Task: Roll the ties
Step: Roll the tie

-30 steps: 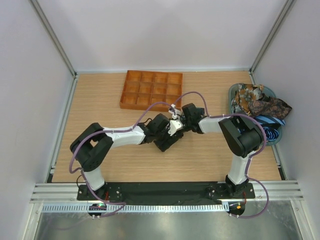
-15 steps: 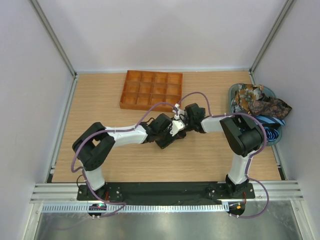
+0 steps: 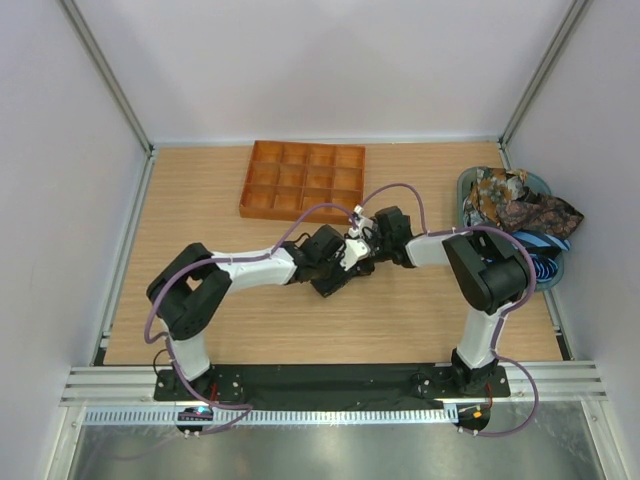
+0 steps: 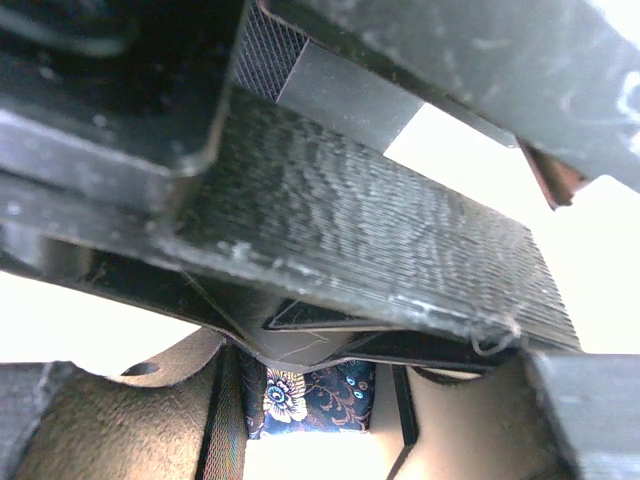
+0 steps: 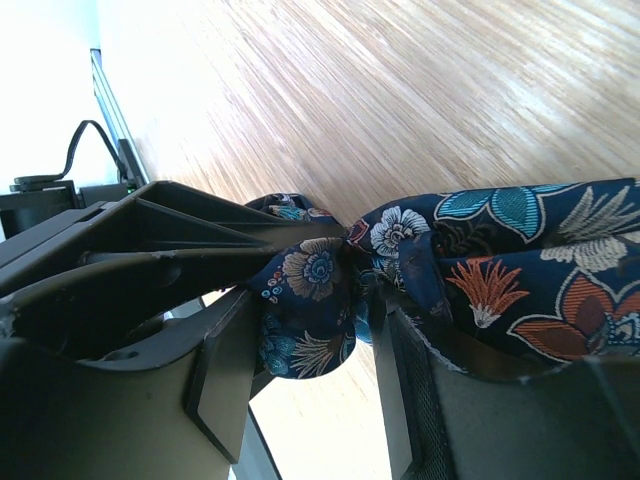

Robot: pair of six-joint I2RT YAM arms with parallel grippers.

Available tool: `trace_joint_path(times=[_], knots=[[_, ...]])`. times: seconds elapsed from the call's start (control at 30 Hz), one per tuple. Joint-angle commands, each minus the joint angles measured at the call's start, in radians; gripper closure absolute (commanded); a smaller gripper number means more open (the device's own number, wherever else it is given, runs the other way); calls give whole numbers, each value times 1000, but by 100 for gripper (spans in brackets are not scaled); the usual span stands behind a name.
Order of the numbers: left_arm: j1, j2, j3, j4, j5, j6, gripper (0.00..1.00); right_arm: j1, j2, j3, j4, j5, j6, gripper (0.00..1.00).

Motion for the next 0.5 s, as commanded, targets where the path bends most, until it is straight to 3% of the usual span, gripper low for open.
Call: trace_joint_path(times=[0.0,0.07,0.13,0.27,0.33,0.47], knots=[[11,83,5,-82,-14,-50,66,16,-15,-28,-7,42,-8,45],[9,91,13,-91,-15,-51,66,18,-10,-31,-1,37,0,48],[9,96,22,-101,-17,-51,64,18,4,-28,-3,37,3,59],[9,74,24,-105,-43,-45,42,18,51,-11,-9,20,9,70],[11,53,13,-90,-46,-39,34,16,70,-2,-13,17,9,72],[9,57,31,-99,-49,-33,32,18,79,0,-18,21,5,75]])
